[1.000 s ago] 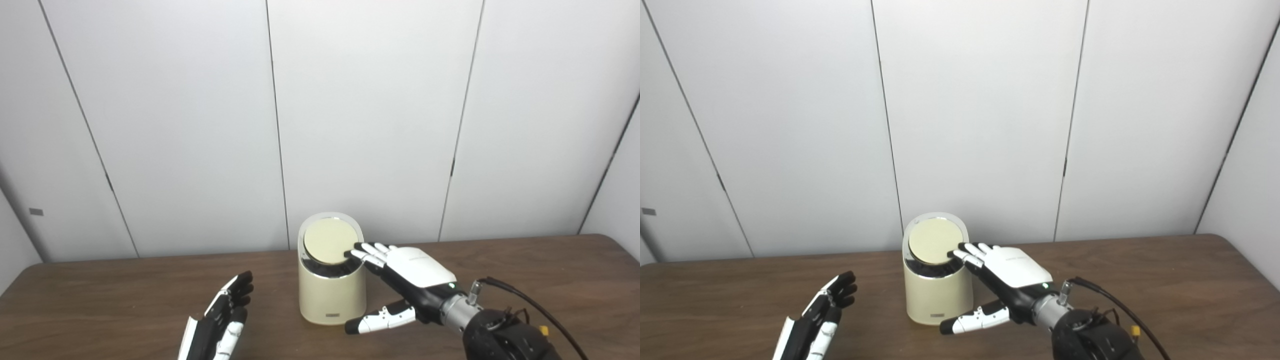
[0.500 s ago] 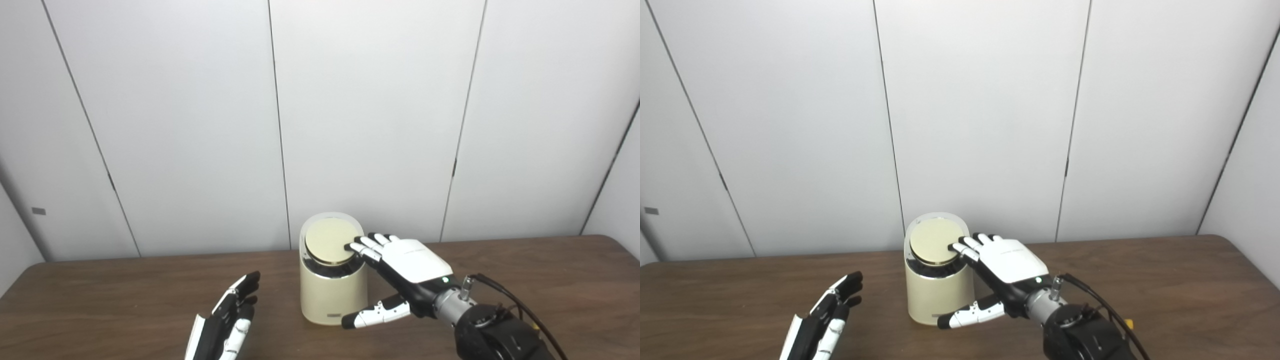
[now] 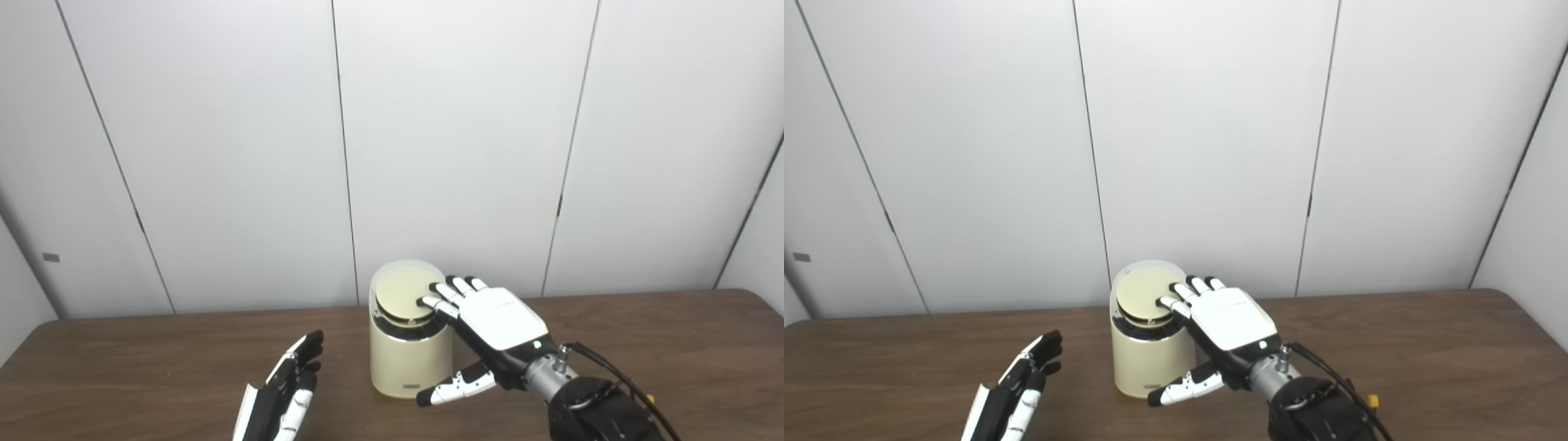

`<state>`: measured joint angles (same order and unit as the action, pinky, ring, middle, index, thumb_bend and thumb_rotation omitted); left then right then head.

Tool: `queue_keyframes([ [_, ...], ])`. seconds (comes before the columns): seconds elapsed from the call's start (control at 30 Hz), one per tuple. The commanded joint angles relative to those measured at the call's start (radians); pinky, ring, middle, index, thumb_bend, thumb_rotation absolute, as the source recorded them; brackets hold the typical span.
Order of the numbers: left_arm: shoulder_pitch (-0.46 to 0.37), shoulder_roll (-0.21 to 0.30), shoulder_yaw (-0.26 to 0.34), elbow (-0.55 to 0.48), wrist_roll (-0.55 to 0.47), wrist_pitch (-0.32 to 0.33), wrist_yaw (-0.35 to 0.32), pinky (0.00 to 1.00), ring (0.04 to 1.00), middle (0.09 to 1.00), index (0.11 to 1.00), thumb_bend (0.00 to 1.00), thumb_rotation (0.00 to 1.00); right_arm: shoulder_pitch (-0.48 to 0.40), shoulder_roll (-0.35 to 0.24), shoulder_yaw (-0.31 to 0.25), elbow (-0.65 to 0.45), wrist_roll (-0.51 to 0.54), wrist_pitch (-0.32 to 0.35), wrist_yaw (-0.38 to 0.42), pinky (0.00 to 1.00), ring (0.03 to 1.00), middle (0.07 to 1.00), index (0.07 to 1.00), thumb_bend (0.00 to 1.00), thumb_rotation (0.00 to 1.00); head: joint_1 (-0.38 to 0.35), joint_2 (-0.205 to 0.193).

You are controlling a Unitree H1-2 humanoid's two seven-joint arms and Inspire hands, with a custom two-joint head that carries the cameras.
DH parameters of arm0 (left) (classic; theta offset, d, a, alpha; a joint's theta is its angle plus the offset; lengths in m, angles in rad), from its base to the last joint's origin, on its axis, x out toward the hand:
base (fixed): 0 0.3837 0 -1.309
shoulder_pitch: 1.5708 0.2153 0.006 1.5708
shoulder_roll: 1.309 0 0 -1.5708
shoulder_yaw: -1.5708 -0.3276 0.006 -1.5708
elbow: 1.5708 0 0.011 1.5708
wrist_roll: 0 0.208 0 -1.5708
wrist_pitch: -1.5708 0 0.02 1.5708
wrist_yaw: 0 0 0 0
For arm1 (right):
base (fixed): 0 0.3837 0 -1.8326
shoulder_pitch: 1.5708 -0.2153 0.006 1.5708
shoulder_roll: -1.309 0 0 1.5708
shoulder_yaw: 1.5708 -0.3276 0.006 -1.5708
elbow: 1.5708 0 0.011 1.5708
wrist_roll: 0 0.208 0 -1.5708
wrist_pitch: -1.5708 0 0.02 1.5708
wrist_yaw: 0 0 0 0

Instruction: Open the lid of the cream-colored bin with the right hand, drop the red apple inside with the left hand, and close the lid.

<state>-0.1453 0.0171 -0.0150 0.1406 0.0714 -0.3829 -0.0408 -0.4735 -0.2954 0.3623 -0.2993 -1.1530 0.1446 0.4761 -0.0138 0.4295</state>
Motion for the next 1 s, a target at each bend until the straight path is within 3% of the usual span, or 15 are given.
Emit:
queue_keyframes([
  [0.0, 0.019, -0.029, -0.016, 0.031, 0.009, -0.016, 0.019, 0.84, 0.884, 0.888, 0.886, 0.54, 0.81, -0.025, -0.005, -0.002, -0.005, -0.022, -0.028, -0.036, 1.00, 1.000, 0.999, 0.878, 0.74, 0.78, 0.002, -0.007],
  [0.33, 0.016, -0.036, -0.016, 0.053, 0.015, -0.026, 0.030, 0.84, 0.879, 0.882, 0.880, 0.54, 0.79, -0.008, 0.007, 0.001, 0.029, -0.047, -0.056, -0.094, 1.00, 1.000, 0.999, 0.853, 0.75, 0.76, -0.001, -0.020],
  [0.97, 0.016, -0.043, -0.025, 0.034, 0.022, -0.006, 0.045, 0.83, 0.873, 0.883, 0.881, 0.53, 0.79, -0.041, -0.007, 0.033, 0.068, -0.123, -0.076, -0.055, 1.00, 1.000, 1.000, 0.802, 0.76, 0.78, 0.002, -0.007],
])
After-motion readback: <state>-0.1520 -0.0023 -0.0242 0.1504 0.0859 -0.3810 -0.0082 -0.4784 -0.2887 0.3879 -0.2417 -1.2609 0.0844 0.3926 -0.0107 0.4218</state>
